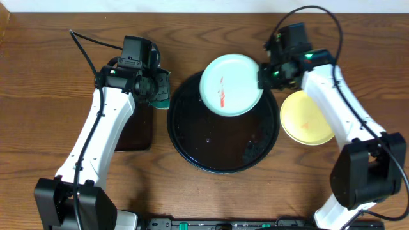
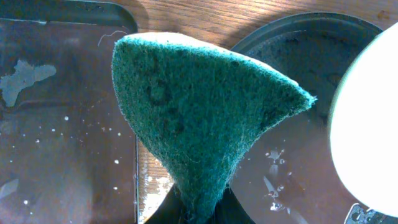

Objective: Clean dirty plates on tray and stack at the side
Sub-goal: 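Drag the pale green plate to the round tray's center with right gripper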

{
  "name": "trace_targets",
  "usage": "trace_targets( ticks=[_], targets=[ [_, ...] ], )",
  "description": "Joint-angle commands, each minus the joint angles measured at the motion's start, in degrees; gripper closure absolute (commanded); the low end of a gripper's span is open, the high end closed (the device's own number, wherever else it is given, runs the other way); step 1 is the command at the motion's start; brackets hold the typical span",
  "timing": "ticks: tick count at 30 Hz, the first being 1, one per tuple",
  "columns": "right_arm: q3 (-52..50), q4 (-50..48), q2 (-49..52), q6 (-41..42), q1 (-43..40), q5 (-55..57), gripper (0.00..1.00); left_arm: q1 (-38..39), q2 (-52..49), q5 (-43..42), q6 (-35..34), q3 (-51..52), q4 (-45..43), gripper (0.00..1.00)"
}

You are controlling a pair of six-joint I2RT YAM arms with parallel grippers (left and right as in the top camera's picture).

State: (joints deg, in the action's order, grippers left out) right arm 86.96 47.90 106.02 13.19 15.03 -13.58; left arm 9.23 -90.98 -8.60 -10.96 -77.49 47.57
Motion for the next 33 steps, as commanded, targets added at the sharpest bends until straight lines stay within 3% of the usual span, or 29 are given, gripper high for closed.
trace_targets(
  ticks=[1, 8, 18, 33],
  targets=[
    [-1.44, 0.96, 1.53, 6.29, 2.95, 0.7, 0.99, 0.22, -0.02, 0.74, -0.74, 0.46, 0.0, 0.93],
    [-8.74, -3.93, 3.37, 11.28, 8.0, 1.79, 0.99, 0.22, -0.02, 0.74, -0.76, 0.46, 0.0, 0.93],
    [-18.14, -13.77, 3.82, 12.94, 8.28, 1.77, 0.99, 0.24, -0.02, 0.72, -0.76, 0.46, 0.04, 0.93],
    [-20.06, -16.46, 4.35, 12.96, 8.28, 1.75, 0.99, 1.7, -3.32, 0.68, -0.76, 0.46, 1.66, 0.92]
  ],
)
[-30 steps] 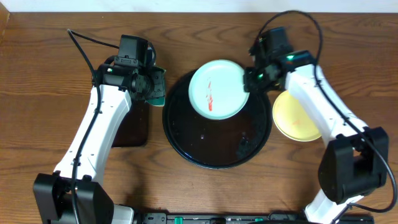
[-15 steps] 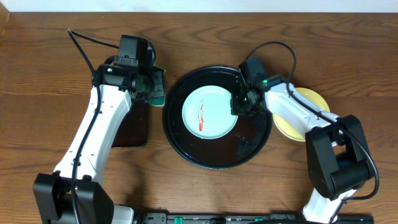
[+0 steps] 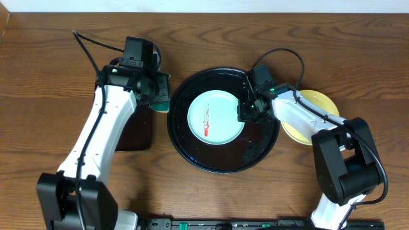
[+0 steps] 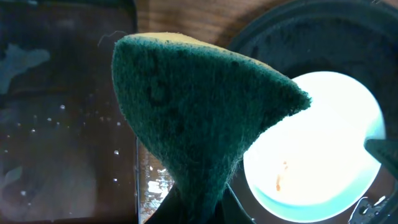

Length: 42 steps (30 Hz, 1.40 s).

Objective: Clean dirty plates on tray and stack at the side
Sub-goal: 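Drag the pale green plate to the round tray's center with right gripper, then move the sponge onto the pale green plate with the left gripper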

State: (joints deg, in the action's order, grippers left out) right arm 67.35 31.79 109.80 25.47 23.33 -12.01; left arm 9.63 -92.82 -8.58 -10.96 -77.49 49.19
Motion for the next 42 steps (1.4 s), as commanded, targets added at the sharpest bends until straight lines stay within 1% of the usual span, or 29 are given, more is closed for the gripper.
trace_targets(
  ticks=[1, 6, 14, 20, 32, 42],
  targets=[
    [-0.46, -0.35, 0.87, 0.7, -0.02, 0.15, 0.99, 2.01, -1.81, 0.66, -0.76, 0.46, -0.13, 0.93],
    [-0.46, -0.59, 1.9, 0.9, -0.09, -0.13, 0.99, 5.09, -2.51, 0.72, -0.76, 0.46, -0.85, 0.93],
    [-0.46, -0.76, 1.9, 0.87, -0.09, -0.09, 0.99, 7.5, -5.31, 0.7, -0.76, 0.46, -0.92, 0.93],
    [-0.46, -0.79, 1.9, 0.87, -0.07, -0.02, 0.99, 7.61, -7.89, 0.68, -0.79, 0.46, -1.11, 0.93],
    [-0.46, -1.31, 1.92, 2.93, 0.17, -0.07, 0.99, 7.61, -7.91, 0.7, -0.76, 0.46, -1.46, 0.93],
    [-0.46, -2.43, 4.2, 4.11, 1.09, -0.74, 0.99, 8.07, -8.04, 0.68, -0.76, 0.46, -0.94, 0.92]
  ],
)
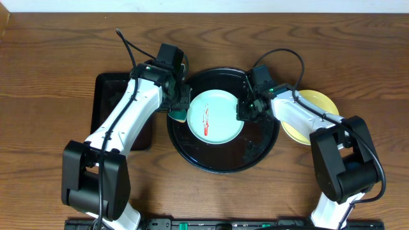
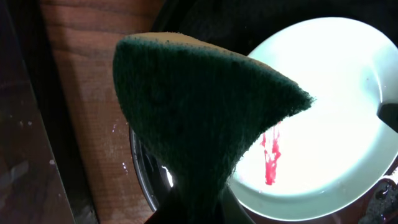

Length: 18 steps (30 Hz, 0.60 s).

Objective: Clean dirty plates on tray and stack at the side
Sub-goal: 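Move the sponge onto the pale green plate with the left gripper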

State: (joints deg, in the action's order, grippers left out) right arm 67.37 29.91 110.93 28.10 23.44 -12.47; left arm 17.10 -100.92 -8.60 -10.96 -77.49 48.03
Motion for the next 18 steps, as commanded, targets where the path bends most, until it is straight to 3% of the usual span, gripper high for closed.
trace_targets(
  ticks=[1, 18],
  targets=[
    [-0.48, -0.57, 3.08, 1.51, 0.98, -0.31, 0.99, 0.81, 0.04, 0.7, -0.74, 0.46, 0.15, 0.93],
    [-0.48, -0.85, 3.08, 1.49, 1.05, -0.68, 0.99, 4.5, -9.38, -0.37, 1.36, 0.46, -5.53, 0.93]
  ],
)
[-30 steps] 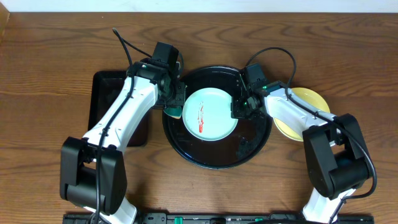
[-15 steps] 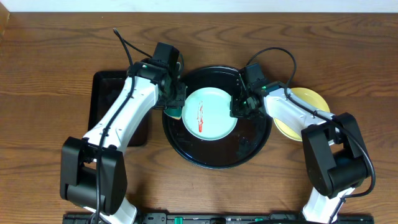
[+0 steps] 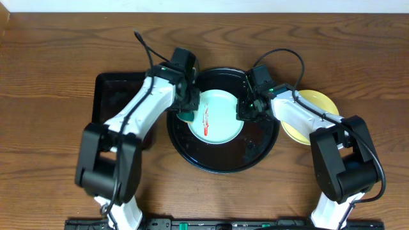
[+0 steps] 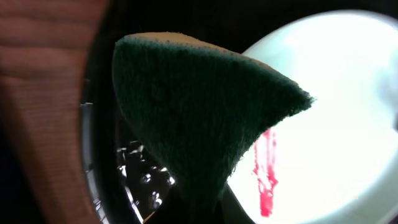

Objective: Clean dirty plates on tray and stack at the side
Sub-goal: 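Move the sponge onto the pale green plate with the left gripper, then scrub the pale green plate with the sponge while right gripper holds it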

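A pale mint plate (image 3: 217, 115) with a red smear (image 3: 206, 121) lies in the round black tray (image 3: 223, 156). My left gripper (image 3: 187, 110) is shut on a green sponge (image 4: 193, 112), which hangs over the plate's left edge, just left of the smear (image 4: 266, 171). My right gripper (image 3: 248, 107) sits at the plate's right rim; its jaws look closed on the rim. A clean yellow plate (image 3: 313, 121) rests on the table right of the tray.
A dark rectangular tray (image 3: 121, 115) lies left of the round tray, under my left arm. Wet drops and dark specks dot the round tray's bottom (image 3: 252, 150). Wooden table (image 3: 51, 76) all around.
My left gripper with the sponge has moved a little right, from the tray's left rim to over the plate's left edge. My right gripper and the plate have not moved.
First my right gripper held the mint plate tilted above the tray's far side while my left held the sponge over the rectangular tray. Then the plate lay flat in the round tray. Since then my left arm has brought the sponge across to the plate.
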{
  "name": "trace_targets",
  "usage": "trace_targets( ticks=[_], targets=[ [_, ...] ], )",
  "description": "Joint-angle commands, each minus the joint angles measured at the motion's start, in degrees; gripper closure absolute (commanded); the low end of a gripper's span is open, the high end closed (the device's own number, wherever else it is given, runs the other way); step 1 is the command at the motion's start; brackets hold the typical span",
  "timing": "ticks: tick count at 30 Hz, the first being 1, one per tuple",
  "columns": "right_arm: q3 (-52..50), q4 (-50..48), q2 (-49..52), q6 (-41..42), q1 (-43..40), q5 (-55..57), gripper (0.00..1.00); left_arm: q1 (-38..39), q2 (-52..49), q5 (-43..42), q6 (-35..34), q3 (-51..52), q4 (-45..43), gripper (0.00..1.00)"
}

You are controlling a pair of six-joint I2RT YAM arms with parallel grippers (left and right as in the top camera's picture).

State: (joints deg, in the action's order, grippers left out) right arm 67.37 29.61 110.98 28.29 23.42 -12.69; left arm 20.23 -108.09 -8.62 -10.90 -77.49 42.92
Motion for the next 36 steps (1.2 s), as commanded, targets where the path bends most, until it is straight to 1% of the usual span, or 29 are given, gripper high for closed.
trace_targets(
  ticks=[1, 8, 11, 15, 17, 19, 23, 28, 32, 36],
  targets=[
    [-0.48, -0.55, 3.04, 1.29, 1.07, -0.48, 0.99, 1.86, -2.97, -1.16, 2.71, 0.46, -0.63, 0.93],
    [-0.48, -0.63, 3.04, 1.29, 1.07, -0.48, 0.99, 5.03, -5.16, -10.29, 11.47, 0.46, -1.09, 0.93],
    [-0.48, -0.63, 3.04, 1.29, 1.07, -0.48, 0.99, 6.29, -5.16, -12.87, 13.33, 0.46, -0.35, 0.93],
    [-0.48, -0.63, 3.04, 1.29, 1.11, -0.48, 0.99, 6.8, -5.14, -13.27, 13.38, 0.44, 0.2, 0.93],
    [-0.48, -0.7, 3.04, 1.27, 1.18, -0.48, 0.99, 6.78, -5.16, -13.09, 12.37, 0.44, -1.18, 0.93],
    [-0.48, -0.74, 3.04, 1.29, 1.29, -0.48, 0.99, 6.69, -5.14, -11.02, 9.01, 0.44, -3.61, 0.92],
    [-0.48, -0.74, 3.04, 1.25, 1.42, -0.44, 0.99, 6.71, -5.16, -1.31, 1.07, 0.44, -7.85, 0.93],
    [-0.48, -0.7, 3.04, 1.25, 1.42, -0.46, 0.99, 6.71, -5.2, 8.02, -2.6, 0.46, -8.72, 0.93],
    [-0.48, -0.7, 3.04, 1.25, 1.42, -0.44, 0.99, 6.71, -5.27, 7.34, -2.54, 0.46, -6.69, 0.92],
    [-0.48, -0.7, 3.04, 1.25, 1.44, -0.46, 0.99, 6.75, -5.27, 0.15, -0.44, 0.46, -2.32, 0.93]
  ],
)
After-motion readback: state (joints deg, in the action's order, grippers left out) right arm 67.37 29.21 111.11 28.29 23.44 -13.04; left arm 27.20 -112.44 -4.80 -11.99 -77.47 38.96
